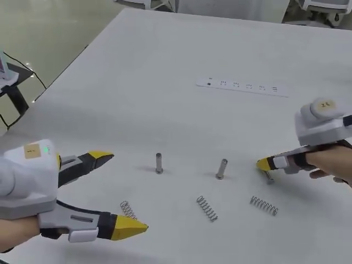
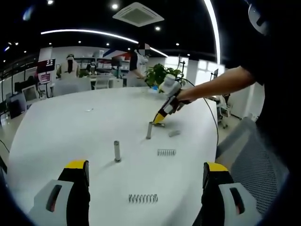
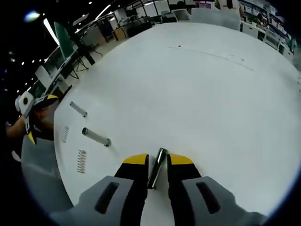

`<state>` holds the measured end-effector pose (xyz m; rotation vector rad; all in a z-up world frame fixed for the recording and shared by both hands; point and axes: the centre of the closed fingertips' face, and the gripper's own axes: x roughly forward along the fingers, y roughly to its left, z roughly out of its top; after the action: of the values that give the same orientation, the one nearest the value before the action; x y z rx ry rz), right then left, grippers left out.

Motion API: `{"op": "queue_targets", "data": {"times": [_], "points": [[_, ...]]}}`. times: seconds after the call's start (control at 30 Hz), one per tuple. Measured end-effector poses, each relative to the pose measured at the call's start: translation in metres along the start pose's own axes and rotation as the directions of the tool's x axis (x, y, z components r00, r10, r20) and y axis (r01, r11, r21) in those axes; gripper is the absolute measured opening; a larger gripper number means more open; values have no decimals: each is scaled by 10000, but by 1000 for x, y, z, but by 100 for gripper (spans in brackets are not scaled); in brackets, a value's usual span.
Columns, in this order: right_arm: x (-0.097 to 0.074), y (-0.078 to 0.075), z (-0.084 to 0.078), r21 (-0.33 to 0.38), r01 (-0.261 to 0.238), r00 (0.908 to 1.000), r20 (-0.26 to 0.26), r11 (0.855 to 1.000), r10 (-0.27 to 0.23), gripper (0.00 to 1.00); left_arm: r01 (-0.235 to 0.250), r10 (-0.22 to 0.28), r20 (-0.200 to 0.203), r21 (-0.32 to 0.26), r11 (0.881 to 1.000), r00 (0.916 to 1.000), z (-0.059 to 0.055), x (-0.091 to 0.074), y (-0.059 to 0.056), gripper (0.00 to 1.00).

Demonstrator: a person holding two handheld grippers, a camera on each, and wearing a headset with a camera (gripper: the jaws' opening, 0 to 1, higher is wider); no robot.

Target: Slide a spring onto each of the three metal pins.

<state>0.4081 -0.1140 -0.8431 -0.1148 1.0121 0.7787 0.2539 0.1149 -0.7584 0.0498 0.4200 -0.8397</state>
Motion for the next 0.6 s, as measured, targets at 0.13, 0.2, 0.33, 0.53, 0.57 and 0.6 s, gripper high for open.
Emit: {"op": "queue_targets", "data": {"times": [0.13,0.2,0.33,0.53,0.57,0.6], "points": [[2,0,1,37,37,10000,-45,10000,-36,12,-181,181,-12,42,9998,9998,-1,-1,4,98],[4,0,0,-6,80,9998,-197,10000,-80,10,-163,163,43,-41,9999,9999,0,-1,4,98],[6,0,-3,-153,147,9991,-386,9998,-153,8,-165,165,5,-15,9999,9999,0,-1,4,98],[7,2,-4,-126,187,9975,-677,9997,-195,7,-76,76,-46,-35,10000,10000,-2,1,2,98],[7,3,-4,-95,247,9968,-759,9997,-253,7,-58,58,-36,-35,10000,10000,-1,2,1,98],[7,4,-5,-109,243,9964,-805,9996,-251,6,-46,46,-34,-33,10000,10000,-1,2,1,98]]}}
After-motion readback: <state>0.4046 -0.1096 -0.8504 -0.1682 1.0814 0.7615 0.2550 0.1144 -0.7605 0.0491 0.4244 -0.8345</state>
